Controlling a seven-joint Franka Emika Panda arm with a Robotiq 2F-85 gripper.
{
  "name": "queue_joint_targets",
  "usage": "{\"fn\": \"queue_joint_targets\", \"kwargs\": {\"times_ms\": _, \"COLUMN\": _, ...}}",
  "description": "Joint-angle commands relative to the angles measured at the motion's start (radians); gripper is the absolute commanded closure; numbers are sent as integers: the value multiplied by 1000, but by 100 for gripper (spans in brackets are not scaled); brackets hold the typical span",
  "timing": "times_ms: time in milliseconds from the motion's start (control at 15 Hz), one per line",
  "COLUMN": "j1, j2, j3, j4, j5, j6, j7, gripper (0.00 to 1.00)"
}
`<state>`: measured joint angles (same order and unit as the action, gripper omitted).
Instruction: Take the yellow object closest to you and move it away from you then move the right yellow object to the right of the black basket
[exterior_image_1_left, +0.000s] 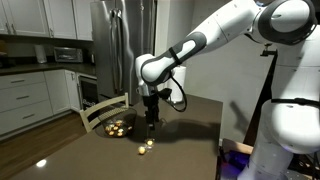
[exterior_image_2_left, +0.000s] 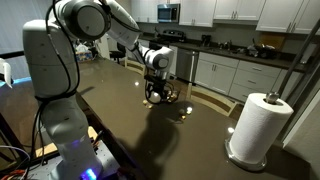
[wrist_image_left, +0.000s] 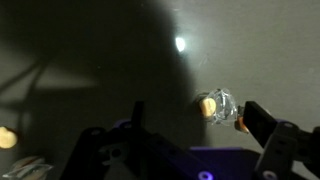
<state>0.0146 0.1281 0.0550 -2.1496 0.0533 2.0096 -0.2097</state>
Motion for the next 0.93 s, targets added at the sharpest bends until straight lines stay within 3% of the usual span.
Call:
{"fn": "queue_joint_targets", "kwargs": {"times_ms": 0, "j1": 16, "j2": 18, "j3": 16, "j4": -32, "j5": 11, "j6": 39, "j7": -48, "gripper": 0}}
{"fn": "queue_joint_targets", "kwargs": {"times_ms": 533, "j1": 34, "j2": 64, "j3": 19, "j4": -138, "j5": -64, "j6": 347, "j7": -12, "gripper": 0}}
{"fn": "queue_joint_targets", "kwargs": {"times_ms": 667, "j1": 33, "j2": 74, "j3": 20, "j4": -160, "j5": -74, "j6": 403, "j7": -11, "gripper": 26}}
{"fn": "queue_joint_targets", "kwargs": {"times_ms": 867, "j1": 33, "j2": 72, "j3": 23, "j4": -174, "j5": -71, "j6": 427, "j7": -7, "gripper": 46}}
